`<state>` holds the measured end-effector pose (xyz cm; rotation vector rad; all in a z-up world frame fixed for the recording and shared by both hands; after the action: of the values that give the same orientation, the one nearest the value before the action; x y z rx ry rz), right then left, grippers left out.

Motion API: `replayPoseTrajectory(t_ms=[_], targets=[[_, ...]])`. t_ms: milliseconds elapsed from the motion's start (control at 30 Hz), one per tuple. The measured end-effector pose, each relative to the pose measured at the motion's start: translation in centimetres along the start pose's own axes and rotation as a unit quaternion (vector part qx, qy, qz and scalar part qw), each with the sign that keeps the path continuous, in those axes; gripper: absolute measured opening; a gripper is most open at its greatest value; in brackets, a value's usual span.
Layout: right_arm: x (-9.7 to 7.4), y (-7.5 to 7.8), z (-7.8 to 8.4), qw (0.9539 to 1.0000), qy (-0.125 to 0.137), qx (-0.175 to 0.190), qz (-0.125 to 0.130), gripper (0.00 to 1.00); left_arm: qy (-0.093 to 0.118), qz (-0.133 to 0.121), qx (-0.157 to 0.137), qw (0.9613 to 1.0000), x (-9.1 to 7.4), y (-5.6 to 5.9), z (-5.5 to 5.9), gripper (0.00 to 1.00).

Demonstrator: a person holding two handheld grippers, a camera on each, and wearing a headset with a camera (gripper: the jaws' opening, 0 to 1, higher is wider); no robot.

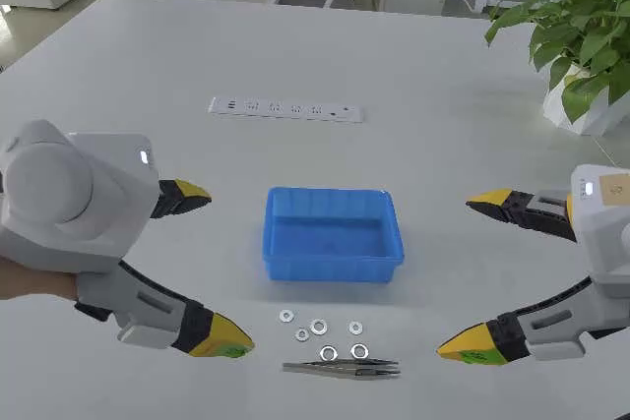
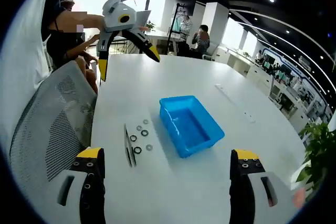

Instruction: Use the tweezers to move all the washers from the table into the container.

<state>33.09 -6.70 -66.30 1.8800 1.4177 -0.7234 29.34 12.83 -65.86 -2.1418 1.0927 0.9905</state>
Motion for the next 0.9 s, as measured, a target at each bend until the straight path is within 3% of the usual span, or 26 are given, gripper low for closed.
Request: replayPoseTrajectory(t_ms=[767,900], targets=[[0.16,-0.40,-0.32,1.0000,-0.004,-0.004,-0.006,0.97,-0.003,-0.001,-0.007,1.0000,-0.14,-0.03,0.37,1.00],[0.03,-0.40,-0.36,1.0000,-0.003,-0.003,-0.005,0.97,0.008,0.005,-0.022,0.9997,-0.15,-0.09,0.08,1.00]])
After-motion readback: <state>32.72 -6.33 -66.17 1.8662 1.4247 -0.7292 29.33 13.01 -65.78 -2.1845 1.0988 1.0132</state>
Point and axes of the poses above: the centre of the closed fingertips' face, and the gripper's own axes: x roughly forward along the fingers, y roughly to its right, z roughly out of its underside, the point moved 2 cm from there along -x, roughly backward along the fingers, and after that the axes turned 14 degrees about -y, right-handed, at the moved point
